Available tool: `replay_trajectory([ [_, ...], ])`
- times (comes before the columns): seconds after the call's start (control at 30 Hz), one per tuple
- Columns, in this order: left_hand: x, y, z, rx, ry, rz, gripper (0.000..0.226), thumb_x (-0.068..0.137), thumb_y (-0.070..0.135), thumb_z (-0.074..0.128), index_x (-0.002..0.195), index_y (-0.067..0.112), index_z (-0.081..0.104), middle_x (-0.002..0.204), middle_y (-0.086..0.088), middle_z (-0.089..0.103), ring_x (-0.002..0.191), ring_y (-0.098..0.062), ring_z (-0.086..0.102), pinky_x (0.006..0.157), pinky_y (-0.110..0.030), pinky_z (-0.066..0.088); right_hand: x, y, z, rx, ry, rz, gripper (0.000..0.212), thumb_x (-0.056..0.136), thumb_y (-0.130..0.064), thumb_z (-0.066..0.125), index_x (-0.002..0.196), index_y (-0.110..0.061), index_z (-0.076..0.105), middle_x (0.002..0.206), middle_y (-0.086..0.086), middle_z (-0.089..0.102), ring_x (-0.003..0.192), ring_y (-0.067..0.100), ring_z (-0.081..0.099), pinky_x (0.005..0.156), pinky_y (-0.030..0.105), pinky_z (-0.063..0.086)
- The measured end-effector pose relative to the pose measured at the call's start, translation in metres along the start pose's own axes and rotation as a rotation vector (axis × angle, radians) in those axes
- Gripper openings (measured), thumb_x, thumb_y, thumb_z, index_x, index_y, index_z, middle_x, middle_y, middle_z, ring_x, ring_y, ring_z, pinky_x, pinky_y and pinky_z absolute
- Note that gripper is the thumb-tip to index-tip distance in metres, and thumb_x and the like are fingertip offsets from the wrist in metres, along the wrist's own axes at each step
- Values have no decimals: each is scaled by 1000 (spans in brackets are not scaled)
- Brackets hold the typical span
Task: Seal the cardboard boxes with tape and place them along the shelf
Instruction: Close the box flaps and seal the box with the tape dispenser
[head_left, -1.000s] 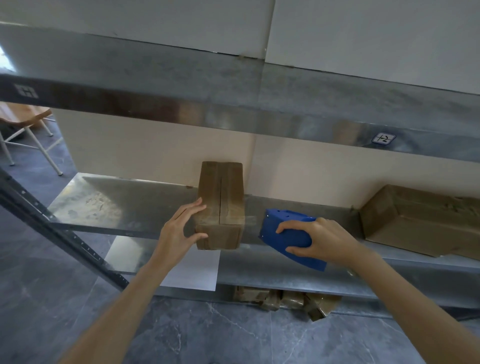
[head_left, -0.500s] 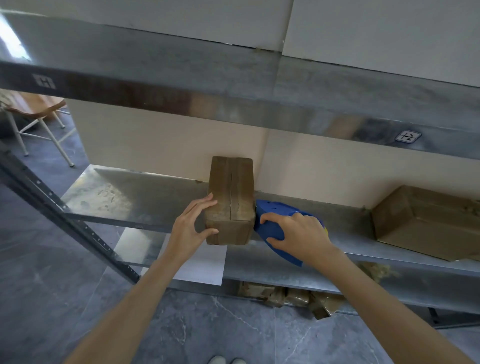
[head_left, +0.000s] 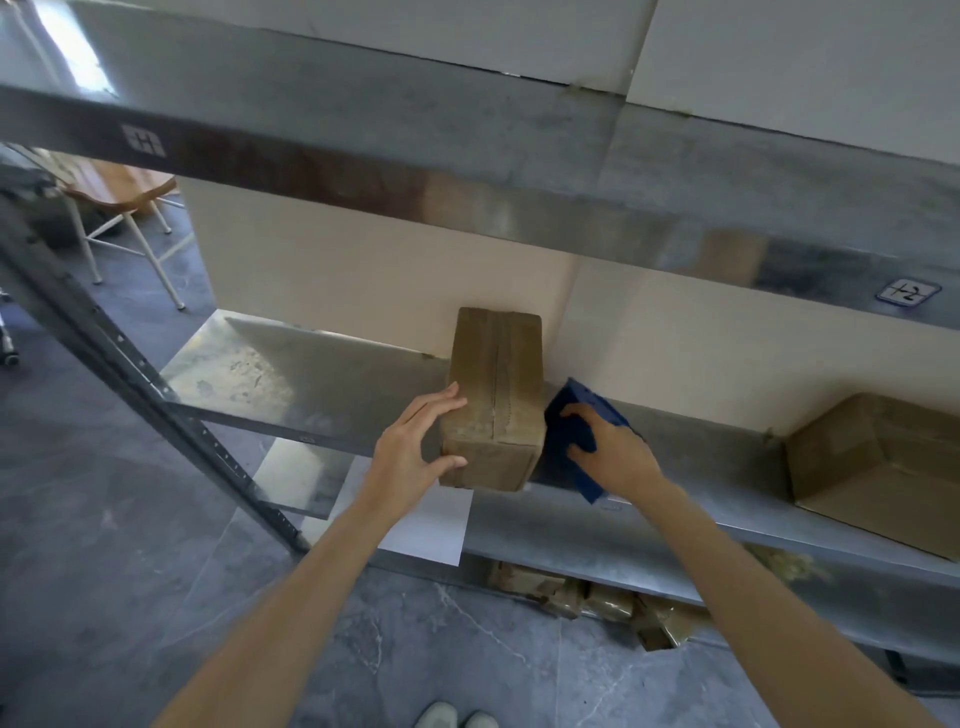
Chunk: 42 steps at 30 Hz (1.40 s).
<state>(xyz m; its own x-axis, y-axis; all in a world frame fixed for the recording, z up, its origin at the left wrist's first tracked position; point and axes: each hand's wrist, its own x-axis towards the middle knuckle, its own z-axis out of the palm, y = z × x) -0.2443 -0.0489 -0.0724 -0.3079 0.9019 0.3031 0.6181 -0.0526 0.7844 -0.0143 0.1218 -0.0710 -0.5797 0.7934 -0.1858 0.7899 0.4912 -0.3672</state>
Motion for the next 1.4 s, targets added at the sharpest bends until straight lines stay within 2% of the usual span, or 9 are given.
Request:
replay_trajectory([
  [0.2, 0, 3, -3, 6, -13, -15, 66, 74, 14, 85, 134, 16, 57, 144, 8, 50, 133, -5, 47, 114, -28, 39, 29, 22, 17, 85, -55, 69, 53, 99, -16, 49, 146, -31, 30, 67, 12, 56, 50, 24, 52, 42, 28, 39],
  [0.37, 0, 2, -2, -13, -5, -24, 67, 73, 15, 85, 134, 19, 57, 144, 13, 49, 133, 2, 44, 113, -28, 39, 33, 24, 18, 107, -72, 62, 52, 101, -19, 48, 146, -33, 28, 91, 22, 64, 63, 33, 61, 50, 33, 47],
  [0.6, 1, -1, -2, 7, 0, -6, 69, 71, 16, 87, 133, 19, 57, 144, 12, 50, 132, -1, 46, 111, -32, 42, 18, 11, 3, -271, 44, 100, 72, 99, -53, 43, 152, -46, -3, 88, 8, 63, 66, 23, 60, 52, 29, 48],
  [0.73, 4, -3, -6, 58, -33, 12, 68, 72, 19, 87, 133, 22, 57, 144, 15, 48, 130, 1, 46, 111, -31, 42, 3, 3, -15, -292, 215, 38, 64, 99, -47, 46, 154, -35, 15, 111, 10, 60, 89, 28, 62, 63, 36, 53],
  [0.83, 8, -6, -11, 104, -77, 9, 67, 74, 29, 86, 133, 29, 55, 141, 28, 41, 127, 9, 40, 112, -28, 37, -13, -8, -24, -17, 301, -202, 56, 96, -35, 58, 147, -24, 38, 128, 9, 55, 111, 27, 56, 83, 40, 54],
  [0.97, 14, -7, -18, 147, -106, 27, 69, 73, 54, 77, 135, 34, 53, 145, 27, 41, 140, 7, 29, 116, -27, 23, -30, -37, -26, 165, 282, -423, 60, 89, -52, 58, 141, -23, 48, 139, -2, 51, 128, 13, 47, 107, 30, 42],
  [1.13, 15, -5, -19, 82, -129, 28, 71, 74, 54, 72, 136, 23, 57, 145, 11, 51, 140, 0, 37, 117, -35, 33, -31, -60, -10, 162, 208, -430, 77, 80, -49, 70, 146, -18, 43, 143, 1, 48, 131, 15, 44, 110, 31, 40],
  [1.27, 14, -10, -16, 77, -119, 29, 62, 78, 43, 72, 134, 21, 59, 143, 9, 53, 137, 0, 42, 116, -35, 37, -26, -58, -4, 155, 283, -399, 66, 83, -40, 72, 140, -18, 49, 133, 2, 55, 124, 18, 48, 100, 37, 49],
  [1.4, 14, -12, -15, 92, -115, 32, 60, 78, 51, 69, 132, 28, 57, 140, 21, 49, 133, 13, 38, 114, -25, 34, -23, -54, 0, 157, 281, -410, 58, 85, -39, 71, 137, -21, 51, 130, 0, 56, 123, 17, 48, 98, 38, 50],
])
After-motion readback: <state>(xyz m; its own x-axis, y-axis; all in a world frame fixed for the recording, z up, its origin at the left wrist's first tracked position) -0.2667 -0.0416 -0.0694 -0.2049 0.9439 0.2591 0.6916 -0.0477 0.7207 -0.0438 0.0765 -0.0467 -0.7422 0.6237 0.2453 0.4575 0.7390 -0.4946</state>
